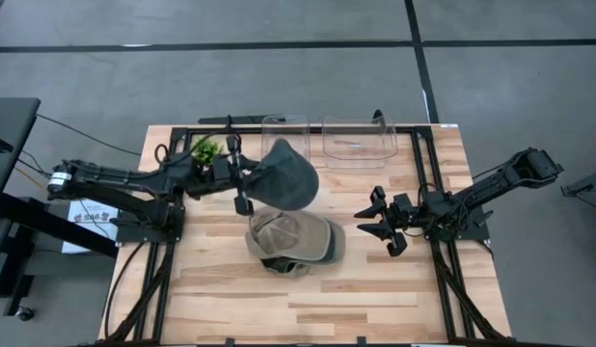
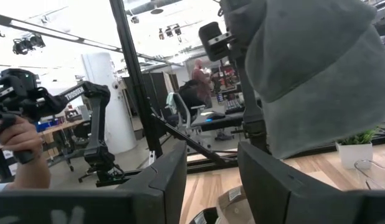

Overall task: Pick & Place hat
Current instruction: Put the black cap into the left transparent bin

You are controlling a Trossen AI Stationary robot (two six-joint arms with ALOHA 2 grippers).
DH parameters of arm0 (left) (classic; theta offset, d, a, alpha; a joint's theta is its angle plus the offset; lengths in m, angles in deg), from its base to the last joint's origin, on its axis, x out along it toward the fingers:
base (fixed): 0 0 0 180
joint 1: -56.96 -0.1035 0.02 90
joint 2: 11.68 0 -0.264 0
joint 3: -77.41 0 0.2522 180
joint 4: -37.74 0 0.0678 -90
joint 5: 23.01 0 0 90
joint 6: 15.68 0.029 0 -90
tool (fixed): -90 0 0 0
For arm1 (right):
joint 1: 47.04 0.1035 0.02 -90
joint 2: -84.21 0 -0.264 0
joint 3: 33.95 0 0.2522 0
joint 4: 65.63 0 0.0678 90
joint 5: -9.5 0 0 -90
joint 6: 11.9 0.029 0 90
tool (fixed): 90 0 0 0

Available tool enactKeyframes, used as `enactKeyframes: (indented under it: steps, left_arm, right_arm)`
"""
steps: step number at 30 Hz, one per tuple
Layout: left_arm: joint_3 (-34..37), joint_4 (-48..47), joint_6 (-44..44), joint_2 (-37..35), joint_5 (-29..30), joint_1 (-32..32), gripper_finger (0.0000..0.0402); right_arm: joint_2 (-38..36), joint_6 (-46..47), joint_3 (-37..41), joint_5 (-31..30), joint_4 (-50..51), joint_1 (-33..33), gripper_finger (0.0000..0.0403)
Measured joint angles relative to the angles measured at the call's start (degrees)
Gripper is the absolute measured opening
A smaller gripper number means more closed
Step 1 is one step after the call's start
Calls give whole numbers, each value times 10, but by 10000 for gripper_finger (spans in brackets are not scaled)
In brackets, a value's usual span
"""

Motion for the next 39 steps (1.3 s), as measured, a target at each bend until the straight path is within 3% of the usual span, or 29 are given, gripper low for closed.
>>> enactKeyframes:
  steps: [10,18,23,29,34,39]
  left_arm:
    - [0,-5,7,0,-1,-36,29]
    - [0,-23,91,0,-13,-72,22]
    - [0,-33,150,0,-67,-106,27]
    - [0,-69,151,0,-190,-164,22]
    - [-12,-147,146,2,-226,-215,22]
    - [-59,-166,150,9,-281,-249,22]
  right_arm:
    - [0,0,0,0,0,0,132]
    - [0,0,0,0,0,0,132]
    - [0,-1,0,0,0,0,133]
    - [0,-1,0,0,2,0,132]
    - [0,-1,0,0,4,0,129]
    - [0,-1,0,-1,5,-1,128]
